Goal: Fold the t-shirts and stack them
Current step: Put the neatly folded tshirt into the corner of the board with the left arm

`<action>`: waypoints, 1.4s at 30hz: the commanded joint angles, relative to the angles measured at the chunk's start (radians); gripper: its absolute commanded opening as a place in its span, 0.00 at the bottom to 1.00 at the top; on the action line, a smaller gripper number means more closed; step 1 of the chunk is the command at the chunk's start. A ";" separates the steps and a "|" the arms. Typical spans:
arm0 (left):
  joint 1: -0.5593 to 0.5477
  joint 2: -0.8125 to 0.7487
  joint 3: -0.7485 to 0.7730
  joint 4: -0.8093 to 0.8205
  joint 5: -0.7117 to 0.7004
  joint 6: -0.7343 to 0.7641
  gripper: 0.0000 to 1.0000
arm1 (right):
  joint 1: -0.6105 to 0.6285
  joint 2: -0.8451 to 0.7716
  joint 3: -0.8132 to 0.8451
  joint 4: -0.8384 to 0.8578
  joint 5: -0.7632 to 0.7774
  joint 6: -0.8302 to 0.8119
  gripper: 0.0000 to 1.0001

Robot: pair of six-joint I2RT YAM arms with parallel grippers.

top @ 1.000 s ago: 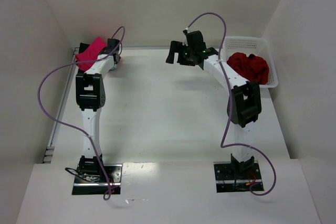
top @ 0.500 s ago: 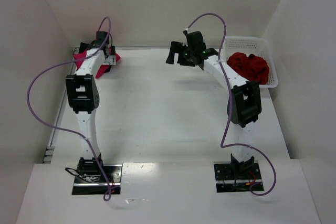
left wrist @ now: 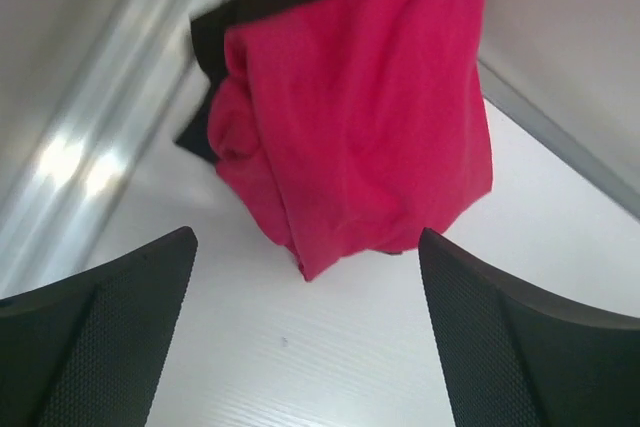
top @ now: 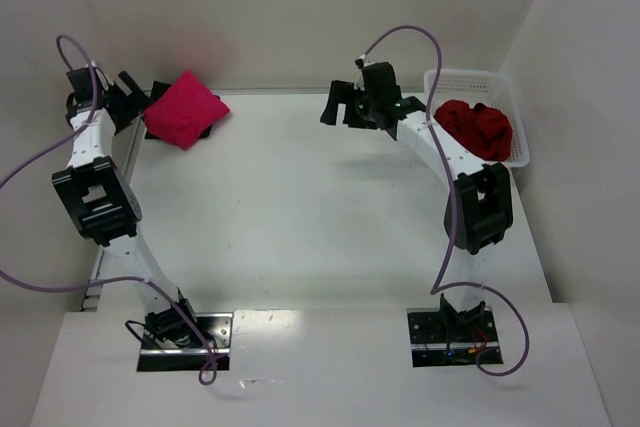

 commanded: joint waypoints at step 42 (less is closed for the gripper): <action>-0.018 0.228 -0.164 0.520 0.108 -0.291 0.92 | -0.054 -0.051 -0.017 0.000 -0.002 -0.014 1.00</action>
